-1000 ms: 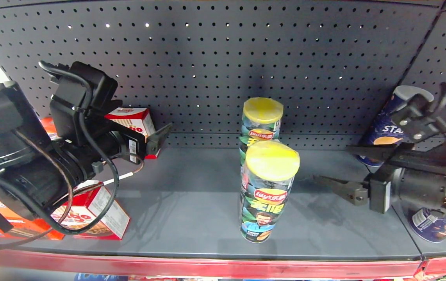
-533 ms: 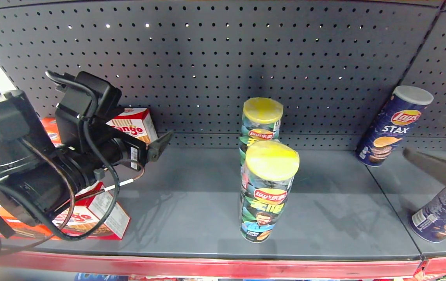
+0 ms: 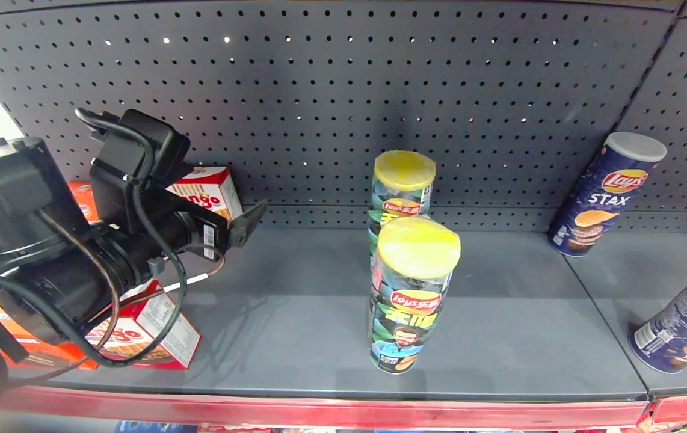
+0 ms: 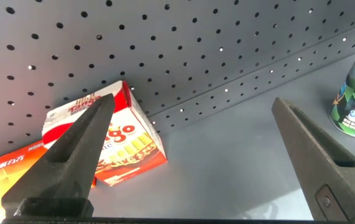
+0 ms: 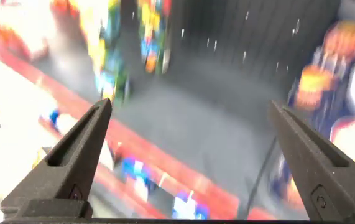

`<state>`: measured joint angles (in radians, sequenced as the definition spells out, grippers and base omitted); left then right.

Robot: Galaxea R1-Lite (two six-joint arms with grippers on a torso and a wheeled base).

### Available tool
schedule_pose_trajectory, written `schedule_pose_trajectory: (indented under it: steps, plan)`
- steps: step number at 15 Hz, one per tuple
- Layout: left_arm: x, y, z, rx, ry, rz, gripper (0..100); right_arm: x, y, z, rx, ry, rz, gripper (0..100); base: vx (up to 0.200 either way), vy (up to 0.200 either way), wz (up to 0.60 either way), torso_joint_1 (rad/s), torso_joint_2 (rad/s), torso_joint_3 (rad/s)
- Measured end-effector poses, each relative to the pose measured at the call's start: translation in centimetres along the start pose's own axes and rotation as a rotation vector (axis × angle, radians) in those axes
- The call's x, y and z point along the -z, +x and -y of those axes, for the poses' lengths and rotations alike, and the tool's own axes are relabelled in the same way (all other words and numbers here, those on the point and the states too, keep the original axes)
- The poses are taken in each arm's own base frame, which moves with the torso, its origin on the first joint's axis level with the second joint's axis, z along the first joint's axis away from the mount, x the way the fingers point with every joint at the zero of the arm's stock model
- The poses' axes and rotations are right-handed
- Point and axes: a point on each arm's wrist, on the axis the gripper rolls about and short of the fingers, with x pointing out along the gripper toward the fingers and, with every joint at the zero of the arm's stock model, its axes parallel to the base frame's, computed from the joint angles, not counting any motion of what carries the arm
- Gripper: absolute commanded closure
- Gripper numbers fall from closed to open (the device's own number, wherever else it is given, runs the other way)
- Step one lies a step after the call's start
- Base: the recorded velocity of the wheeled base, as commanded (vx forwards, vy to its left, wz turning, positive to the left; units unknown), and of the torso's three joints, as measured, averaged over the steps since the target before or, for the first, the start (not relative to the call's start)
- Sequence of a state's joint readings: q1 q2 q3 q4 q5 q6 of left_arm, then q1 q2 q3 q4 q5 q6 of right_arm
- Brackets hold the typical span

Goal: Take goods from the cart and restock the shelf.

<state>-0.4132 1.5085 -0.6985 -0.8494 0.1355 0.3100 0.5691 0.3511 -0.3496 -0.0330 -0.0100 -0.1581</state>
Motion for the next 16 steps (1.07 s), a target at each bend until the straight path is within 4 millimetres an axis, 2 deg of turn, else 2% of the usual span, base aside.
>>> schedule_pose_trajectory:
  steps: [5,6,12,16]
  plan:
    - [-0.1,-0.3,-0.1,-0.002,-0.002,0.004,0,7.5,-2.1,-1.2,0.031,0.046,-0.067,0,0.000,0.000,0.00,0.000,0.00,0.000]
    - [-0.1,-0.3,-0.1,-0.002,-0.001,0.004,0,8.4,-2.2,-1.5,0.076,0.065,-0.080,0,0.000,0.000,0.00,0.000,0.00,0.000]
    - [-0.4,-0.2,0.0,0.003,0.001,0.015,0,9.4,-1.7,-2.1,0.518,0.185,-0.129,0,0.000,0.000,0.00,0.000,0.00,0.000]
    - [-0.2,-0.3,0.1,0.004,0.002,0.008,0,10.0,-1.3,-2.1,0.651,0.210,-0.175,0,0.000,0.000,0.00,0.000,0.00,0.000]
